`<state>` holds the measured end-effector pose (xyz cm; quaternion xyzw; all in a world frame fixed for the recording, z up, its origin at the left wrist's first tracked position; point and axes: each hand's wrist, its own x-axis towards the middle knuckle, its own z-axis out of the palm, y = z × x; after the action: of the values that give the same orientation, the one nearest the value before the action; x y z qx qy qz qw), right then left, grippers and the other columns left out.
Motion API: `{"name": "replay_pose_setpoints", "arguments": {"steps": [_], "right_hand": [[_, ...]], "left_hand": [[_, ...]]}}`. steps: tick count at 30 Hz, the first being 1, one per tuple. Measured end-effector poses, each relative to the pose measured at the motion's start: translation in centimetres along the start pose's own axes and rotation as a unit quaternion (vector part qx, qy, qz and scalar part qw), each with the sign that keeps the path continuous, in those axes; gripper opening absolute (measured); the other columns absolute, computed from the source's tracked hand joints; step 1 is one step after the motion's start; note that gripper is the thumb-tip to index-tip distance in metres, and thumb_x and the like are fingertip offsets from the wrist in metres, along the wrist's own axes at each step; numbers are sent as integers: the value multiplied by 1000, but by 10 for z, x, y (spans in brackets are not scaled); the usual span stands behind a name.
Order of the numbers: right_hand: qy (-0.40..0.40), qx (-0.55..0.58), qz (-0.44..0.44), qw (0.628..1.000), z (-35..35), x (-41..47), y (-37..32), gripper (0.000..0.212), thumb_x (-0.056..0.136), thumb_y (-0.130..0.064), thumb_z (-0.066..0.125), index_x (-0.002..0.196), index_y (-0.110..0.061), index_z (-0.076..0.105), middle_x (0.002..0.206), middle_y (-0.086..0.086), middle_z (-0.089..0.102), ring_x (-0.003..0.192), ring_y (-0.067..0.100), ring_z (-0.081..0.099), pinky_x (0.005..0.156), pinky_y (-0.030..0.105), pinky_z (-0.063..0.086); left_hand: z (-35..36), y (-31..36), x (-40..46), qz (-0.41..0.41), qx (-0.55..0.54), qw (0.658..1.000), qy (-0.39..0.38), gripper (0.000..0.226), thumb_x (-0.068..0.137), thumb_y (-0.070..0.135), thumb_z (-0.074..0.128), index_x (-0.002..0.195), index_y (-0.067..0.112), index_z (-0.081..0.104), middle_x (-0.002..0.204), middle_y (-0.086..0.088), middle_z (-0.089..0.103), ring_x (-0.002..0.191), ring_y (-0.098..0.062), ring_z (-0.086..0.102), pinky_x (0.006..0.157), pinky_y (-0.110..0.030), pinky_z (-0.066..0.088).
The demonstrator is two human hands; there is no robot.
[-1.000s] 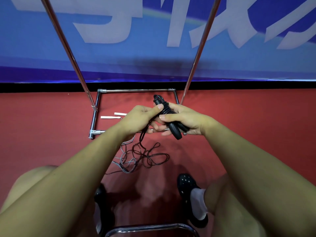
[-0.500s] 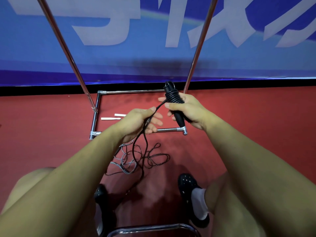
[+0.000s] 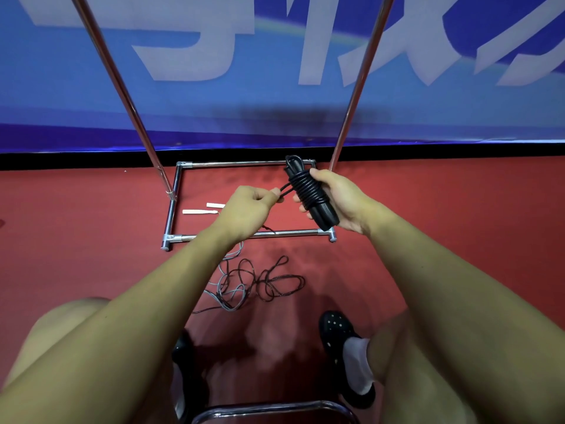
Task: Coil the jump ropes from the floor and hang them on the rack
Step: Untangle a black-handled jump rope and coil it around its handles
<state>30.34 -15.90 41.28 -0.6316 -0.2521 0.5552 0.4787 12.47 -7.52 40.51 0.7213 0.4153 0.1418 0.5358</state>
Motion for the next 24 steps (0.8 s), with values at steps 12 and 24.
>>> {"name": "replay_pose_setpoints", "arguments": {"steps": [12,24], "right_hand": [[-8,-142,-101,985,9,6,18,26,106,-31,55,119,-15,71,87,-9,68,78,7,57,75,20,48],[52,-234,-133,962,20,-1,15,48,73,-30,92,109,-18,64,101,1,70,84,6,64,80,25,53]], "left_hand": [[-3,-1,2,17,69,997,-22,54,106,47,38,83,16,75,63,2,50,38,-7,35,54,-31,29],[-8,-1,0,-49,19,998,-32,69,88,77,52,57,15,55,51,2,40,43,-14,29,55,-32,23]]}}
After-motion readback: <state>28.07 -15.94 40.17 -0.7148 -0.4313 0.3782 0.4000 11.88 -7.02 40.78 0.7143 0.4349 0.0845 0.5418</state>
